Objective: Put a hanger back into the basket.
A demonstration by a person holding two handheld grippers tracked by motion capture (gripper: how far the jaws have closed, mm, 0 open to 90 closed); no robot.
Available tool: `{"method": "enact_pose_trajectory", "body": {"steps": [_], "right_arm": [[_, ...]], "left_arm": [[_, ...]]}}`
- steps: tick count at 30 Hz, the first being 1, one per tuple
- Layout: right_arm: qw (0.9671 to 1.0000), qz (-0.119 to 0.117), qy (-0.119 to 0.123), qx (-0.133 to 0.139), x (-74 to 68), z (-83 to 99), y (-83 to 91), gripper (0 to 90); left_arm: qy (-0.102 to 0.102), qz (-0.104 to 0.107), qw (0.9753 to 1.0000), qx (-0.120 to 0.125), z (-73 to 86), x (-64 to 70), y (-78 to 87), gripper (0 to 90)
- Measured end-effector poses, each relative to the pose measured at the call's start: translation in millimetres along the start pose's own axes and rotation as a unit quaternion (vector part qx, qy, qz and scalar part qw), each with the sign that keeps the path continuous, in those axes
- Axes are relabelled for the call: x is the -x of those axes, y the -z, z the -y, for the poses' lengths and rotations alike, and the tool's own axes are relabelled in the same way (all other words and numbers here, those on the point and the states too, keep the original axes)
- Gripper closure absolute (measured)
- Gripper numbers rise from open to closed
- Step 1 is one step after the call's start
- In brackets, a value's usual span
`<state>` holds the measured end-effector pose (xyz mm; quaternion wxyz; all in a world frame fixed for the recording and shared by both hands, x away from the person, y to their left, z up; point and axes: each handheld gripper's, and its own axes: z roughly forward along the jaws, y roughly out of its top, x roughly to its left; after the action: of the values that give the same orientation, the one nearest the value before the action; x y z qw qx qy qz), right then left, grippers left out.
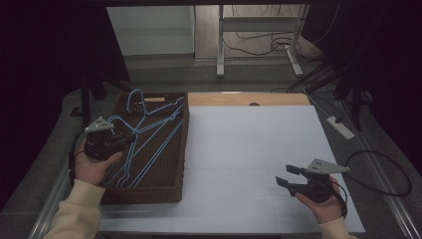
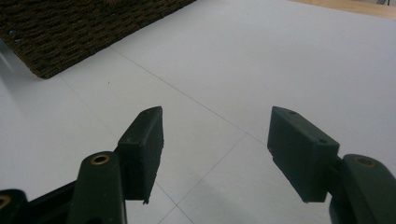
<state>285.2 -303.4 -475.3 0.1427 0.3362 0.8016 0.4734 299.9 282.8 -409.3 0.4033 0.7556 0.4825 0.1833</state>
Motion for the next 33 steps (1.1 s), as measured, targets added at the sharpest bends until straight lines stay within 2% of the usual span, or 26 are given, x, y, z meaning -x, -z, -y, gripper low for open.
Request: {"method": "enact_pose_trajectory", "body": {"steps": [12,18,21,28,31,33], "right_arm": [[1.0000,0.000,0.002,-0.002,-0.2,0.1,-0.4,37.0],[1.0000,0.000,0.002,-0.001,-0.2,0.2,-0.4,37.0],[1.0000,0.001,0.003,-0.002,-0.2,0.1,-0.6,37.0],[1.0000,0.001,0.003,-0.003,-0.3,0.1,-0.6,37.0],[1.0000,0.000,0.003,-0.003,-0.1,0.2,-0.7,37.0],[1.0000,0.000,0.003,-0.003,-0.2,0.2,-0.6,37.0]], "left_arm": [[0.014,0.003,0.9987,-0.049,6.3,-2.1,-26.6,86.0],[0.021,-0.001,0.9976,-0.065,11.5,-4.1,-32.6,86.0],[0.021,-0.008,0.9961,-0.085,12.8,-4.6,-35.7,85.8],[0.034,-0.029,0.9902,-0.133,16.1,-8.6,-44.3,85.4],[0.035,-0.043,0.9888,-0.138,17.7,-11.9,-46.5,83.3],[0.040,-0.051,0.9885,-0.137,18.1,-14.6,-46.8,76.7]]}}
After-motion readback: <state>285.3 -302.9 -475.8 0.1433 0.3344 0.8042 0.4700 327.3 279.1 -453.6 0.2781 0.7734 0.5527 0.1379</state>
